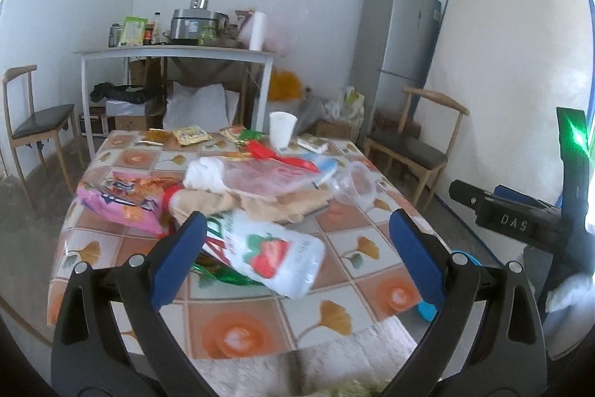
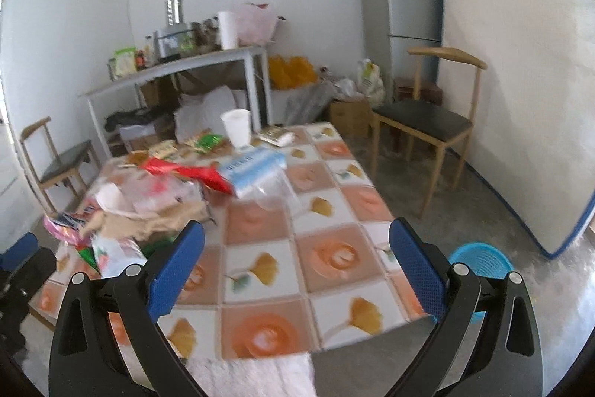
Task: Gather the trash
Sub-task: 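Reach into the pile and grasp a red wrapper with the right gripper while the left grasps a snack wrapper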
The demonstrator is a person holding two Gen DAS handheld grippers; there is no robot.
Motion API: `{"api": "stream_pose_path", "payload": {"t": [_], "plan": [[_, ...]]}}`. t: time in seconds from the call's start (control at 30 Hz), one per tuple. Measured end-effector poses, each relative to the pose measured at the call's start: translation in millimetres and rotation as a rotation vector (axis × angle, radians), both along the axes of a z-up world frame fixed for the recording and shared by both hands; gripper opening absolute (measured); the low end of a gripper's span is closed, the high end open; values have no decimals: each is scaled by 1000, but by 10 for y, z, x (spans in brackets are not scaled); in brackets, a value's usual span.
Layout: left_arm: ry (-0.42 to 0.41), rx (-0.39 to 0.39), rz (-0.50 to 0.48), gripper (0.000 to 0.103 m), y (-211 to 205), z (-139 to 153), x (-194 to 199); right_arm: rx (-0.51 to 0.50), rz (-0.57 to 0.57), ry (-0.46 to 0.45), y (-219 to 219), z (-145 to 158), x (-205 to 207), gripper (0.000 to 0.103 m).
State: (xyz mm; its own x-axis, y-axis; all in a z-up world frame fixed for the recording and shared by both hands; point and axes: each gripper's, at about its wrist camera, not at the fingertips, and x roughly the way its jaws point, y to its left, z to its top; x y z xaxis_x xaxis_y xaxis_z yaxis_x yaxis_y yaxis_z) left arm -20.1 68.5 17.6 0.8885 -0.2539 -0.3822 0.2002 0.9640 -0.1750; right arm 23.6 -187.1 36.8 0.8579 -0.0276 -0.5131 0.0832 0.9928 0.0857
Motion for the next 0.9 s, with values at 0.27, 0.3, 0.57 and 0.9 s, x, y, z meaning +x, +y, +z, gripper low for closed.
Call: {"api": "stream_pose_path", "payload": {"t": [0.27,0.3,0.57,0.9], "plan": [[-23,-6,81,94,346,-57,260,93,105,70,119,-33,380,97],[-20,-6,80,94,366,-67,288,98,107,76,130,-52,399,96],[-17,-9,47,92,524,31,689,179,109,170,-37,-230,832,90],[343,-309,-174,77,997,380,2019,394,85,223,-486,-427,1377,85]]}}
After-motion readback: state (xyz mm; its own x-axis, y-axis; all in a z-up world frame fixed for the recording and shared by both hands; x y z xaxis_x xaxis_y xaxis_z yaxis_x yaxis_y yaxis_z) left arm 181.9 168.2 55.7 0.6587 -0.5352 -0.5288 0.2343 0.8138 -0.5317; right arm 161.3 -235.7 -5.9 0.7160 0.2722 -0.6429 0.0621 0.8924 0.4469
